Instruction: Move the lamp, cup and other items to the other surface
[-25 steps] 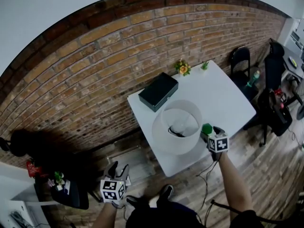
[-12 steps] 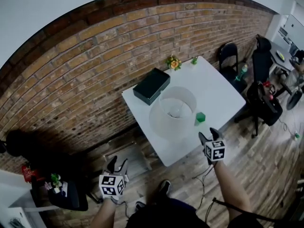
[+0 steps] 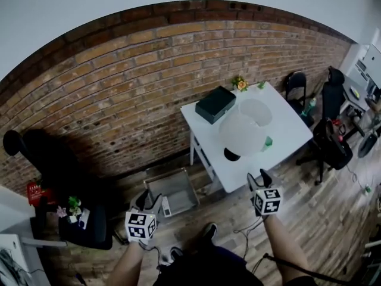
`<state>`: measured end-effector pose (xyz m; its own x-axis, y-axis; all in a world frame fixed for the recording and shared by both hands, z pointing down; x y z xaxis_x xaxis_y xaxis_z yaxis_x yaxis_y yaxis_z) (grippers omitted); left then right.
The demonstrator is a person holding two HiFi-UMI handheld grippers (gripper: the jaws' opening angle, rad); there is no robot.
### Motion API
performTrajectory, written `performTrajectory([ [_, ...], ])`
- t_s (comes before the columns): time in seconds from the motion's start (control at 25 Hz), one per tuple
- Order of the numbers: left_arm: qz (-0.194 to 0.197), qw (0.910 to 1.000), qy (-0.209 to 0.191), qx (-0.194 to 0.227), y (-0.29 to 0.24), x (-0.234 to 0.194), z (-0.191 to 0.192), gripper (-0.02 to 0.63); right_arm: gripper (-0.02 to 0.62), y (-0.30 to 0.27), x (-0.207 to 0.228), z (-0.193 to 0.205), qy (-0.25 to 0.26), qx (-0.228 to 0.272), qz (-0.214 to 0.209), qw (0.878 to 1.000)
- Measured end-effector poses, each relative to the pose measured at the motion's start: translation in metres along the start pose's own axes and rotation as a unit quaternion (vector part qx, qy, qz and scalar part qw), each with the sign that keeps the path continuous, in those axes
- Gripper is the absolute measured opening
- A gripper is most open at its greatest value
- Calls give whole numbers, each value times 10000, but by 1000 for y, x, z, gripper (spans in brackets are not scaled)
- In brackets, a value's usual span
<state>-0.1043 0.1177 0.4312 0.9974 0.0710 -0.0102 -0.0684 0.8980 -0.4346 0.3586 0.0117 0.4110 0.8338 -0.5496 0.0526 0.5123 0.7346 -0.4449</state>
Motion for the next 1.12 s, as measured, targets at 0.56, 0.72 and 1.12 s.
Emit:
performTrajectory([
  [0.56,-679,9955,612,-255,130,-90,102,216,206,-48,-217,35,646,-573,-1457,9856],
  [0.72,-913,9924,717,-412,138,-92,113,216,204,-77,-242,45,688,-784,-1927,9757],
  [1.12,-1414,9782,985,-1163,97,-74,148,216,201,-157,-245,109,654,-1601,-2968,9391],
])
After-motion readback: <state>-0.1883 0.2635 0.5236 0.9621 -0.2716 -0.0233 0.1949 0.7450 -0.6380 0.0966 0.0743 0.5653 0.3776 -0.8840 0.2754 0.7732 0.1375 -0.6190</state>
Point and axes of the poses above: the fingertips, and each gripper's own axes: y backward along the fingers, x to its right, z out of its underside, the point moved 10 cm from there along y, backward along the fingers, and after that the axes turned 14 degrees about -z, right-handed, at the moved point
